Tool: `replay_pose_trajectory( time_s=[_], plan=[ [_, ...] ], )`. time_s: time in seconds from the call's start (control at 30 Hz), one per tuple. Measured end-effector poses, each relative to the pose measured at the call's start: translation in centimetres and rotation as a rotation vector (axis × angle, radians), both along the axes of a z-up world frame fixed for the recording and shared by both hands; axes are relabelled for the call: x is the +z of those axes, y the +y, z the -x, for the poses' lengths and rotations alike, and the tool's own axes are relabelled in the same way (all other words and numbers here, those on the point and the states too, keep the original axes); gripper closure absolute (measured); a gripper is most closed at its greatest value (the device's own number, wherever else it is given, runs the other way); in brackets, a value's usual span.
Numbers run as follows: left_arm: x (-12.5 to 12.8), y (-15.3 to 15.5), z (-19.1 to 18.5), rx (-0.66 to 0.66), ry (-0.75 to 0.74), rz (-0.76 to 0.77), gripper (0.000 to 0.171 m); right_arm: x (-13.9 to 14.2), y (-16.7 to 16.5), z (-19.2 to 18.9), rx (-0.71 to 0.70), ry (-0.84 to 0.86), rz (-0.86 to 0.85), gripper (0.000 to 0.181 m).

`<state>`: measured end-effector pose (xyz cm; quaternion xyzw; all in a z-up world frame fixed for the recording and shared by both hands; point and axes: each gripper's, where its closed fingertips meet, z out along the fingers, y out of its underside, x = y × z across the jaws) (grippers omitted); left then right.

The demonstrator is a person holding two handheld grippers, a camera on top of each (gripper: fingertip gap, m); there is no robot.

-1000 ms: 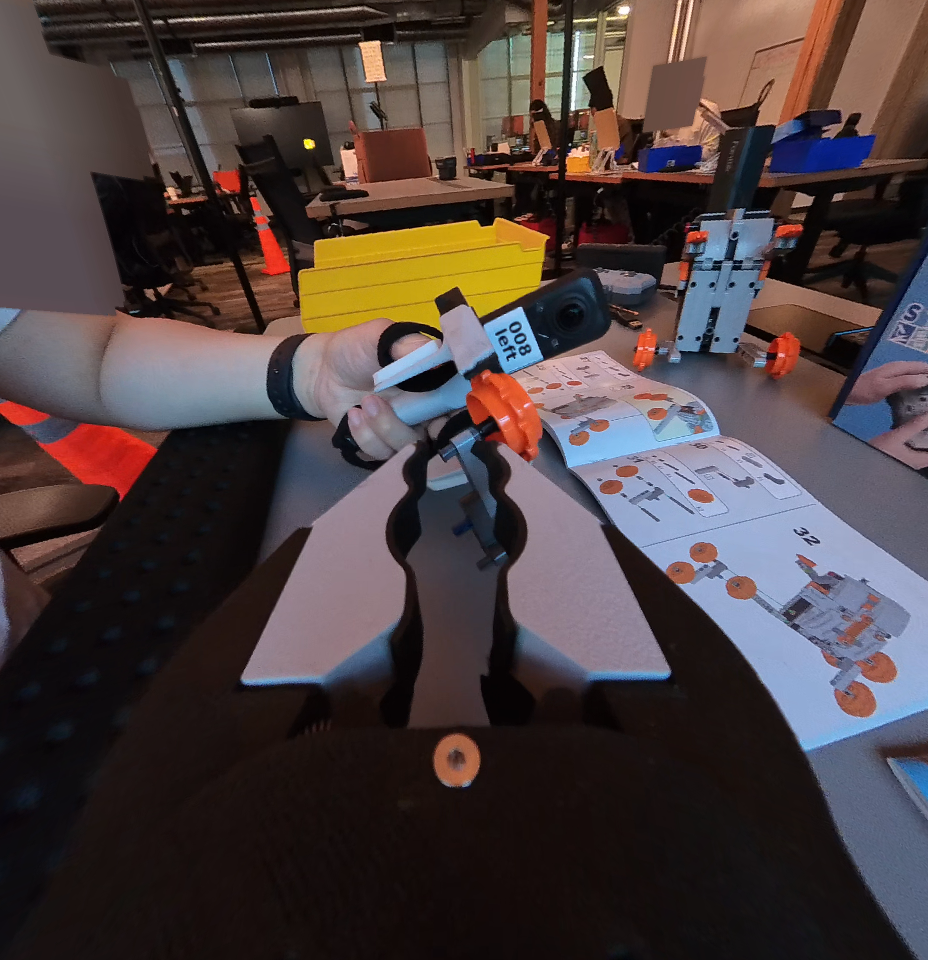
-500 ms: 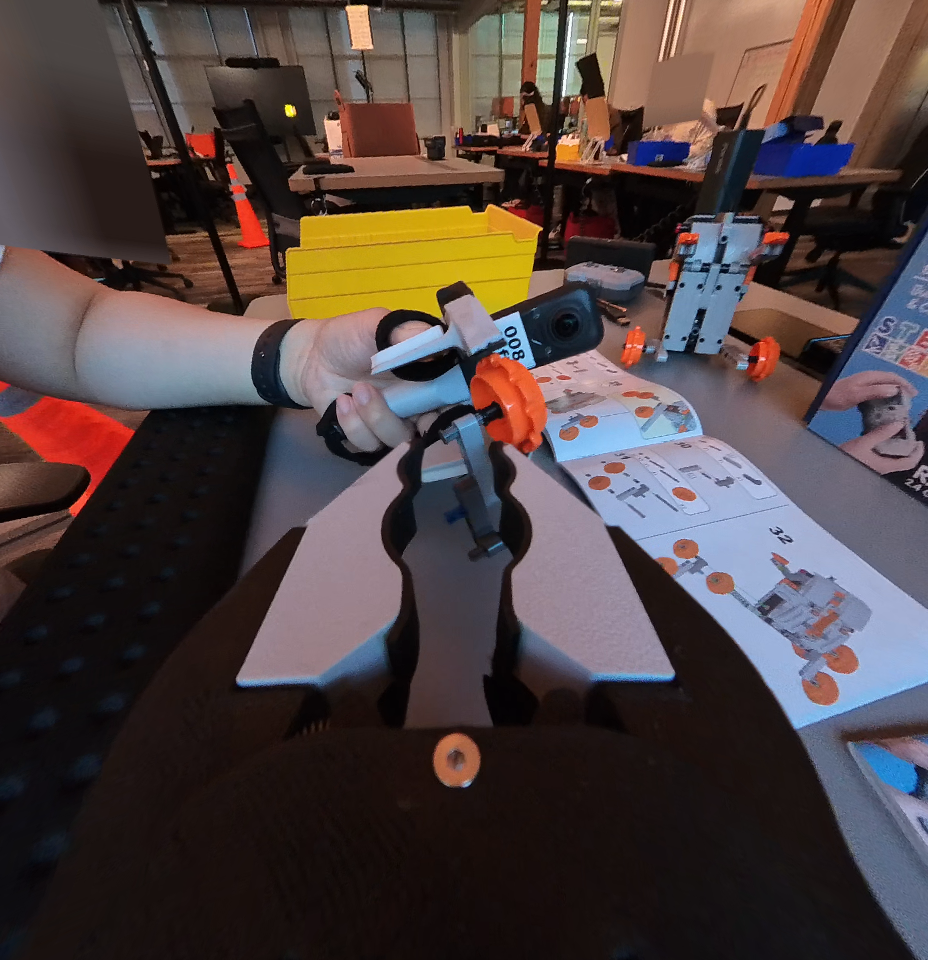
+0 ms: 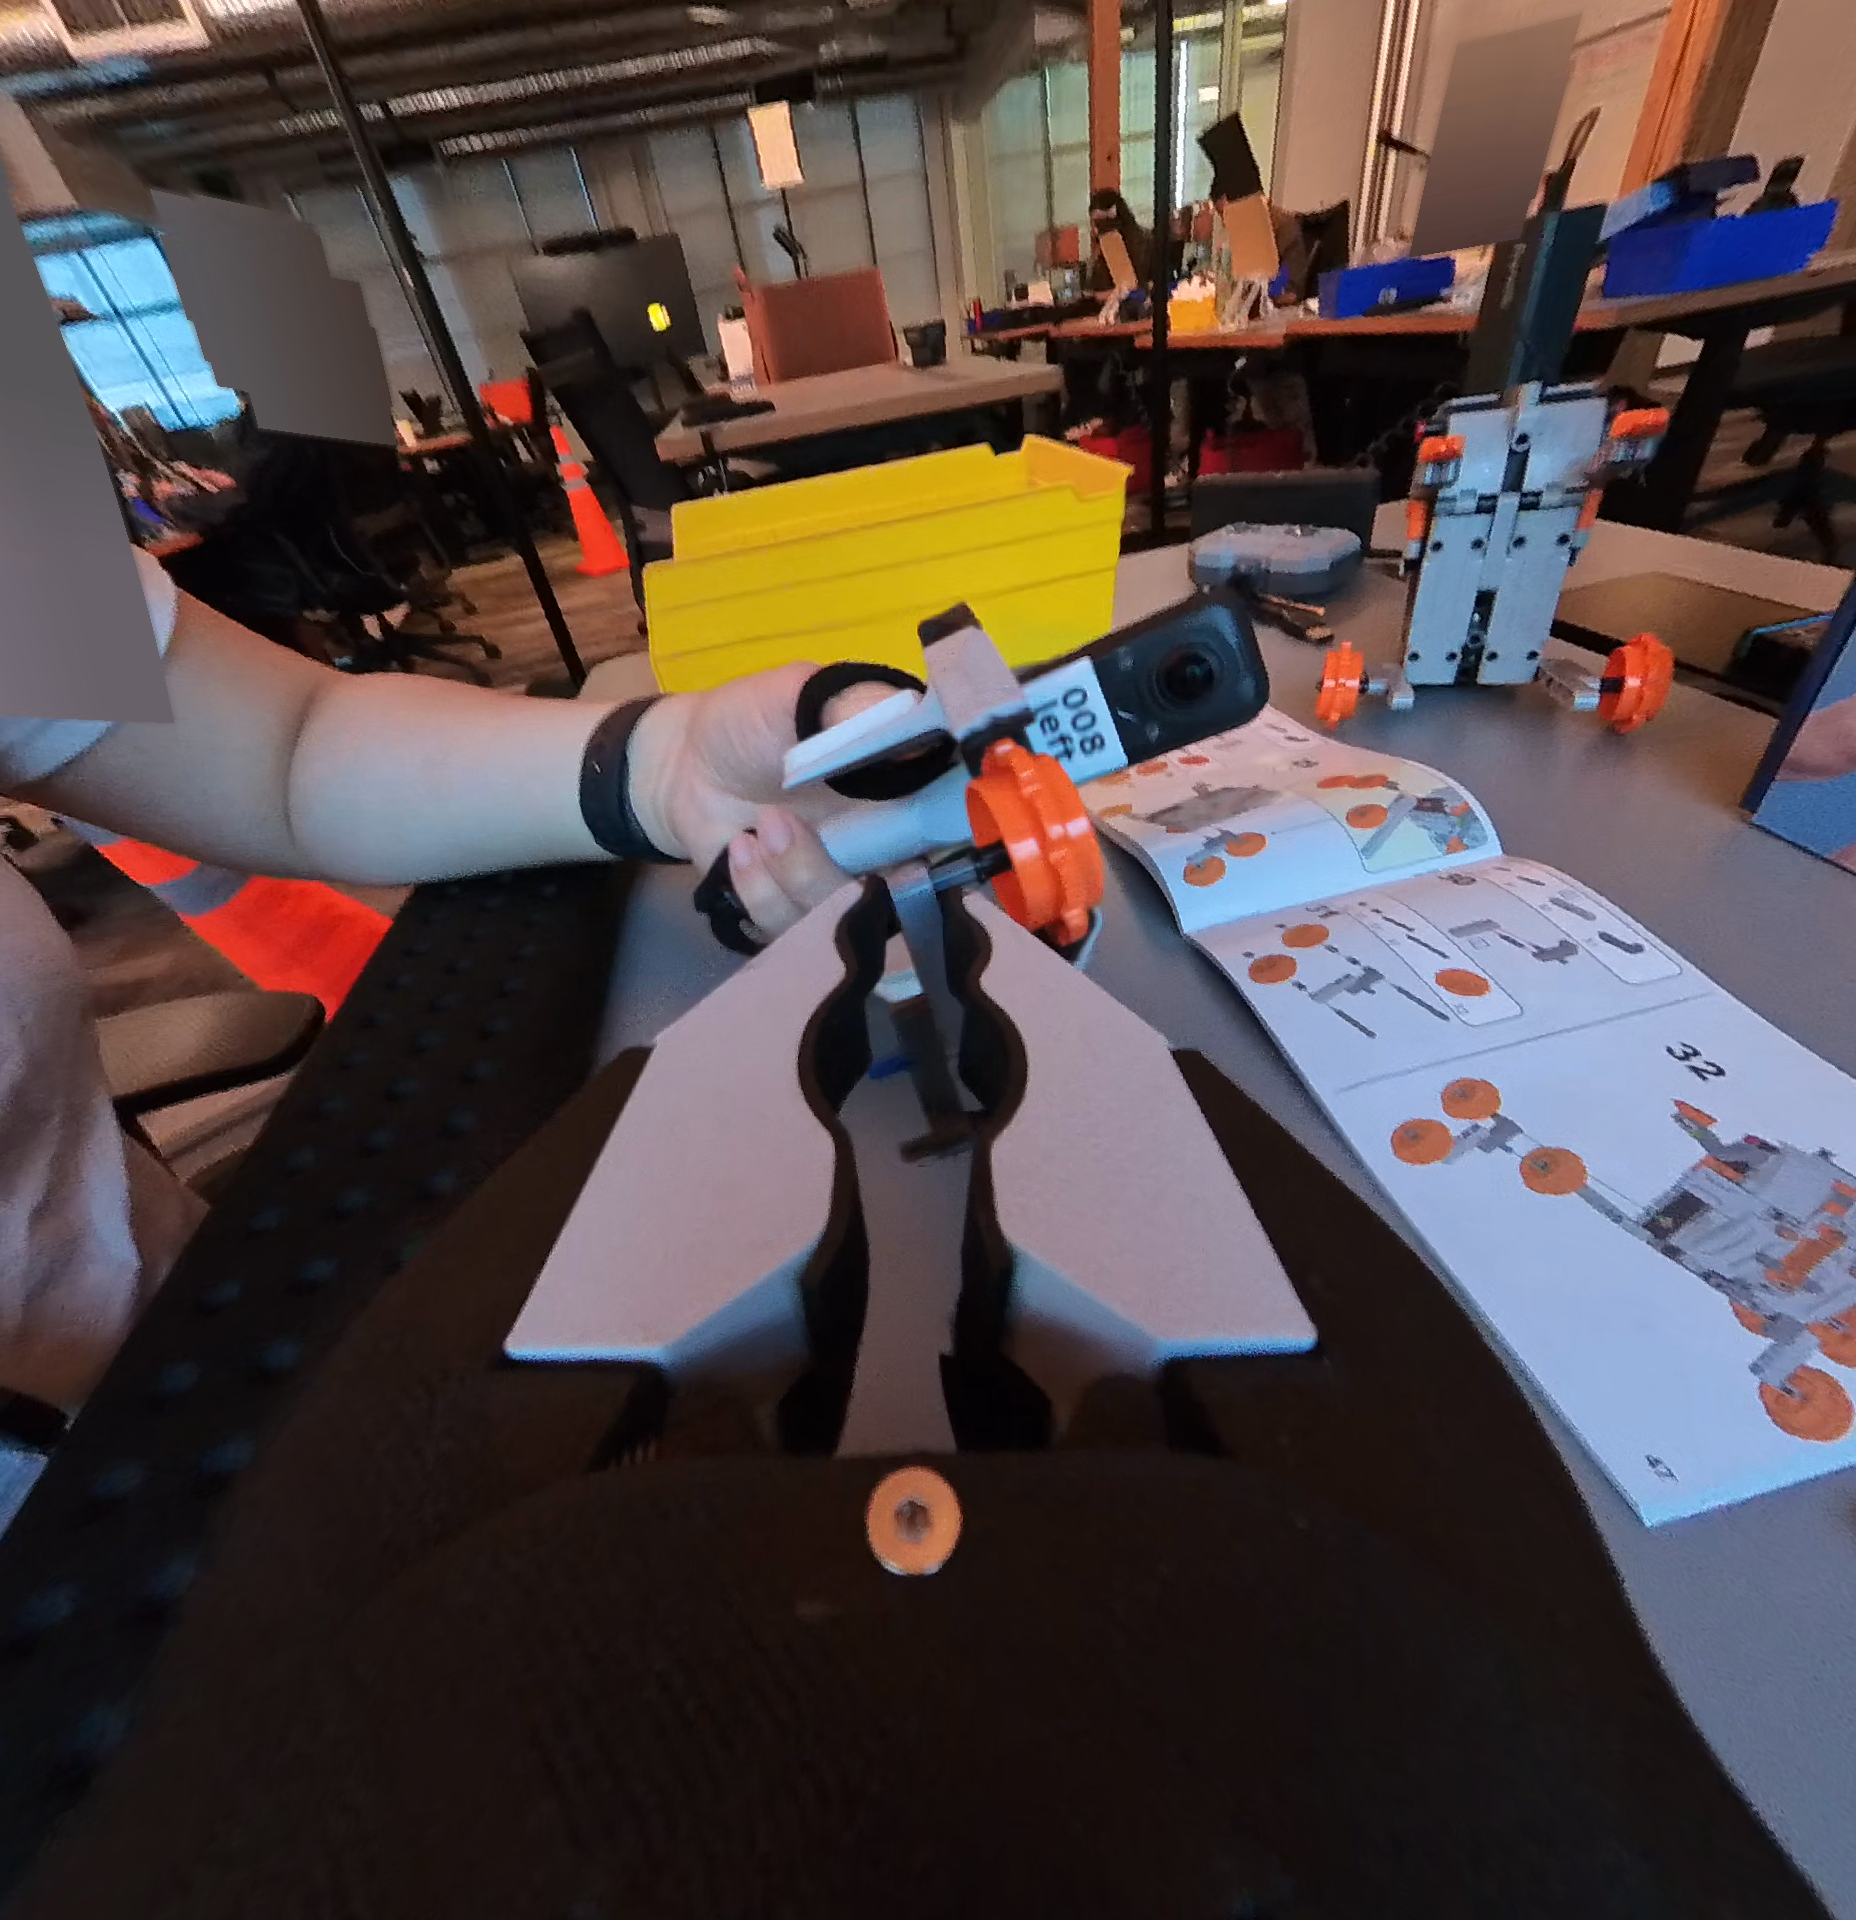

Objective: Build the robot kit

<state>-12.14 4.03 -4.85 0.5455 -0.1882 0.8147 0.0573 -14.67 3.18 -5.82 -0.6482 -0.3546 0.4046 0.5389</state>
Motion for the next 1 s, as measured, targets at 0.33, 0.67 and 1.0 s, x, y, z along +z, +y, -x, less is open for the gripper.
replay_pose_trajectory(
  time_s=[0.33, 0.67, 1.0],
  plan=[
    [-2.0, 2.5, 1.8, 0.233, 0.218, -0.959, 0.128, -1.7, 0.1, -0.3, -0.038, -0.119, 0.007, 0.175],
    [-3.8, 2.4, 1.3, 0.291, 0.332, -1.386, 0.144, -3.2, 0.7, -0.4, -0.102, -0.268, -0.094, 0.175],
    [-2.8, 0.6, 1.1, 0.263, 0.316, -1.316, 0.143, -3.8, 1.4, -1.1, -0.127, -0.231, -0.014, 0.175]
  ],
)
